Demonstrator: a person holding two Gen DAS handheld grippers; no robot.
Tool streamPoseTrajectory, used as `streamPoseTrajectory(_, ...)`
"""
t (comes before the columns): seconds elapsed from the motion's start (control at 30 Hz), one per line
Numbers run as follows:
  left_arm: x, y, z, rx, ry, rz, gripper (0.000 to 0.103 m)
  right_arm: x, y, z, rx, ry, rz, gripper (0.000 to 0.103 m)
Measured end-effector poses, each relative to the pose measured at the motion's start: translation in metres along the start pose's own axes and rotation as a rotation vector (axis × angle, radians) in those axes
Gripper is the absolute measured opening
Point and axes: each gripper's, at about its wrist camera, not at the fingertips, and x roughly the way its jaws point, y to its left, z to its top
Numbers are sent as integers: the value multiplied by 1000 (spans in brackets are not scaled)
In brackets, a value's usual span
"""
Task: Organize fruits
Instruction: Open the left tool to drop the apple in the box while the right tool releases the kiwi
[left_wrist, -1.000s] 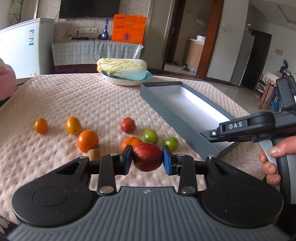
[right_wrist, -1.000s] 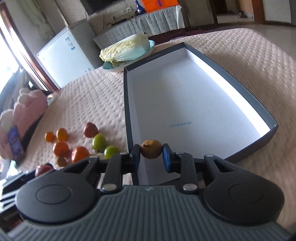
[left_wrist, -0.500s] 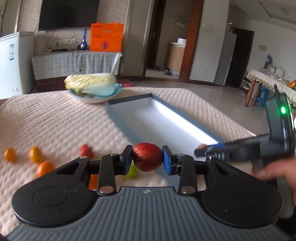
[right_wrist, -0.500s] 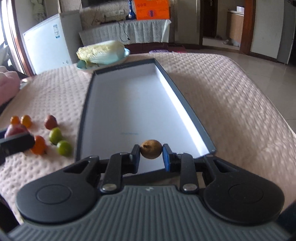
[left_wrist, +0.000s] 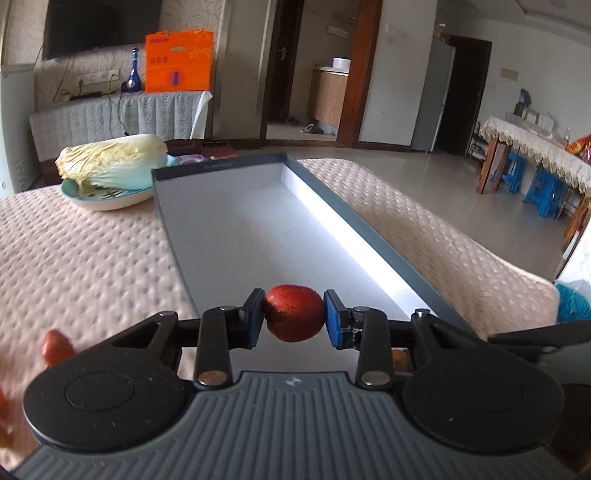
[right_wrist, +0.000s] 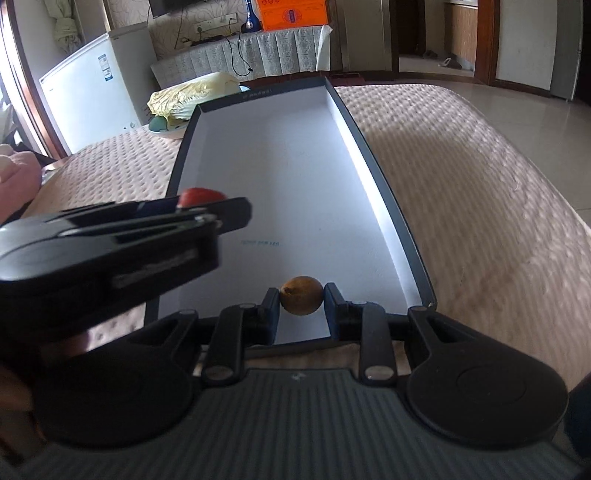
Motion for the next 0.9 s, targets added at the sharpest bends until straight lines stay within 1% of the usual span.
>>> streamPoseTrajectory(0.07, 12, 0, 0, 8, 14, -8, 41, 0, 1, -1, -2, 0, -3, 29)
streamPoseTrajectory(0.13, 20, 1, 0, 4, 26, -26, 46, -1, 3, -1, -6, -3, -8, 29)
streamPoseTrajectory(0.2, 19, 0, 1, 3, 4, -34, 64, 0, 5, 0, -15, -8, -12, 30)
streamPoseTrajectory(0.27, 14, -1, 2, 15, -29, -39, 68, 0, 5, 1, -16, -8, -17, 30)
streamPoseTrajectory(0.33, 11, 0, 2, 22, -34, -42, 68, 0, 4, 2, -13, -10, -13, 30)
streamPoseTrajectory(0.43, -1, 4, 2, 20, -50, -23, 68, -1, 4, 1, -10, -29, -9, 30)
streamPoseTrajectory(0.5, -14, 11, 2, 4, -63, 9, 68, -1, 1, 3, 20, -46, 7, 30)
streamPoseTrajectory(0.53, -18, 15, 2, -12, -57, 24, 68, -1, 1, 4, 31, -55, 11, 30)
streamPoseTrajectory(0.6, -20, 23, -1, -34, -29, 39, 68, 1, 3, 6, 27, -61, -5, 30)
streamPoseTrajectory(0.67, -22, 29, -4, -34, -1, 69, 68, 6, 5, 7, 20, -47, -40, 30)
streamPoseTrajectory(0.73, -22, 33, -6, -14, 24, 82, 68, 10, 4, 6, 55, -30, -57, 30)
streamPoseTrajectory(0.77, -25, 34, -7, -3, 23, 106, 68, 10, 3, 7, 71, -30, -57, 30)
streamPoseTrajectory(0.8, -28, 36, -7, -3, 15, 115, 68, 10, 3, 7, 84, -29, -51, 30)
streamPoseTrajectory(0.87, -41, 44, -8, -28, -3, 111, 68, 8, 6, 7, 94, -43, -60, 31)
streamPoseTrajectory(0.9, -48, 47, -8, -31, -12, 118, 68, 5, 10, 8, 75, -66, -71, 31)
